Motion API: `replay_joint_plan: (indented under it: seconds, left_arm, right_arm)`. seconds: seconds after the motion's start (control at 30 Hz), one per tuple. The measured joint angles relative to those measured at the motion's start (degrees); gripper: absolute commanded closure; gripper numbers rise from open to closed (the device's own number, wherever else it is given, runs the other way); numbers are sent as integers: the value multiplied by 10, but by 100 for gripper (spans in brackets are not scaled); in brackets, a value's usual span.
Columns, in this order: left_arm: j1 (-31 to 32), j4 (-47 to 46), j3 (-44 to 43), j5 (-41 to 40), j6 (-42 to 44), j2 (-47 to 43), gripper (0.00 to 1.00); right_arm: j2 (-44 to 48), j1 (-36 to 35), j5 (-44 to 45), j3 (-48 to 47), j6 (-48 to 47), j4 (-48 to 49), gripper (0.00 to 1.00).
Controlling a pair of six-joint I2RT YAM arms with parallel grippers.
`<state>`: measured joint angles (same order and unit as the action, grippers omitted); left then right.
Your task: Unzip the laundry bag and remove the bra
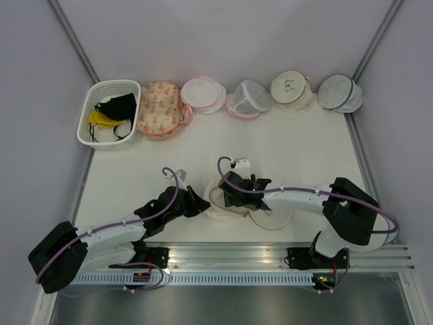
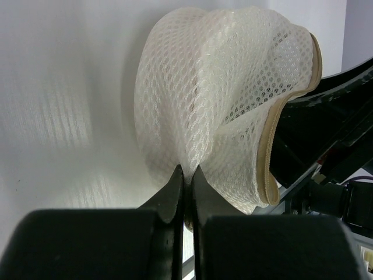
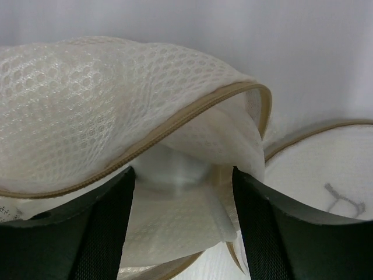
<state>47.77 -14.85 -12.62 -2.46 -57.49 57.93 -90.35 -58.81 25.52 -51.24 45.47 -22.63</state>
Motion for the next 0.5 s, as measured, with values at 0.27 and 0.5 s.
replay_joint_plan:
  seconds: [0.27, 0.5]
  left_arm:
    - [0, 3, 2, -1, -2, 3, 98]
    - [0, 10, 4, -3, -2, 1, 98]
  right_arm:
    - [-22, 6, -56, 31, -28, 100, 36]
    - [-2, 9, -85, 43, -47, 122, 48]
